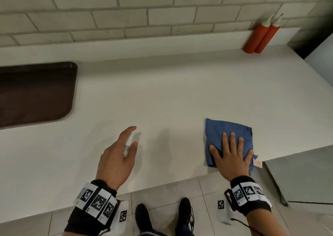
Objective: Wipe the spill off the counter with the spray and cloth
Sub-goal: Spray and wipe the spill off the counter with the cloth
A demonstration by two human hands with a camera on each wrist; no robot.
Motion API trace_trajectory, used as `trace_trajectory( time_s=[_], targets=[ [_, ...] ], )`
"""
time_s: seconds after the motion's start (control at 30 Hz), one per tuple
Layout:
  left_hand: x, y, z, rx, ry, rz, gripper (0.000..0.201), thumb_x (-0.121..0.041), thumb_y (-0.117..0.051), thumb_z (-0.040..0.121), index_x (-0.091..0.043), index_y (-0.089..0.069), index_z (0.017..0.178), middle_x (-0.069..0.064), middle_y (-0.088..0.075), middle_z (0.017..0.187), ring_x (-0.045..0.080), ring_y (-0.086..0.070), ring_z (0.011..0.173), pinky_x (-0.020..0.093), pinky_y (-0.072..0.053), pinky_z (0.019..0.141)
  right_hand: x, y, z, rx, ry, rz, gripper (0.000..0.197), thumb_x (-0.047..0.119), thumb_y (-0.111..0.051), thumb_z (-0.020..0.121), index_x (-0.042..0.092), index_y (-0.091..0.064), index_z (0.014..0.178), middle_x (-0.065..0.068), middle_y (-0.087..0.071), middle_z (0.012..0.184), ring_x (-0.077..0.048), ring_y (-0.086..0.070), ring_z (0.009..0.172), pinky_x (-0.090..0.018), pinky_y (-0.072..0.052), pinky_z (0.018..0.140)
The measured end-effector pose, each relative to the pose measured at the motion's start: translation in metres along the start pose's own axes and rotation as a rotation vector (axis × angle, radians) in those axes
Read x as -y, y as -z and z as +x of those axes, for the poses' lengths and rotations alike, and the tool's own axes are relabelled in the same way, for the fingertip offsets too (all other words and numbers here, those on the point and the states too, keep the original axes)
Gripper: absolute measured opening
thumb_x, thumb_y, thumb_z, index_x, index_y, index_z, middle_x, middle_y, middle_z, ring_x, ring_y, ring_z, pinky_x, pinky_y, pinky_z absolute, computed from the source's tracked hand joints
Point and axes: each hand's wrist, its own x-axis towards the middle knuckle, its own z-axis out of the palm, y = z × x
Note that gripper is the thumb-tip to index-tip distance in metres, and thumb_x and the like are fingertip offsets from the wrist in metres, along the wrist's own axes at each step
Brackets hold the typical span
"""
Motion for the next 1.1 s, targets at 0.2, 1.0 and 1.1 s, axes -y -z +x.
trace_trajectory(
  time_s=[0.2,1.0,1.1],
  targets=[
    [-0.011,-0.019,-0.012,-0.021,0.047,-0.018,0.042,-0.039,-0.046,0.099,-0.045,-0.041,0.140,-0.007,-0.056,0.063,0.006,-0.056,0.062,0.032,-0.047,0.066,0.006,-0.021,-0.035,-0.047,0.203,-0.054,0.086,0.079,0.002,0.084,0.032,0.007,0.155,0.002,0.014,0.163,-0.025,0.018,0.148,-0.055,0.021,0.112],
    [0.064,0.056,-0.083,-0.243,0.314,-0.002,0.039,-0.039,-0.046,0.099,-0.045,-0.041,0.138,-0.012,-0.063,0.075,0.007,-0.060,0.069,0.034,-0.048,0.064,0.212,-0.053,-0.058,0.082,0.936,-0.145,0.072,0.070,-0.012,0.093,0.034,-0.010,0.155,0.007,0.001,0.164,-0.022,0.014,0.149,-0.058,0.013,0.114],
    [0.075,0.066,-0.087,-0.249,0.326,0.006,0.038,-0.038,-0.046,0.099,-0.046,-0.042,0.136,-0.006,-0.062,0.066,0.013,-0.060,0.063,0.035,-0.048,0.061,0.260,-0.044,-0.029,0.119,0.830,-0.190,0.073,0.070,-0.011,0.093,0.034,0.006,0.155,0.006,0.019,0.162,-0.023,0.023,0.147,-0.059,0.020,0.112]
  ],
)
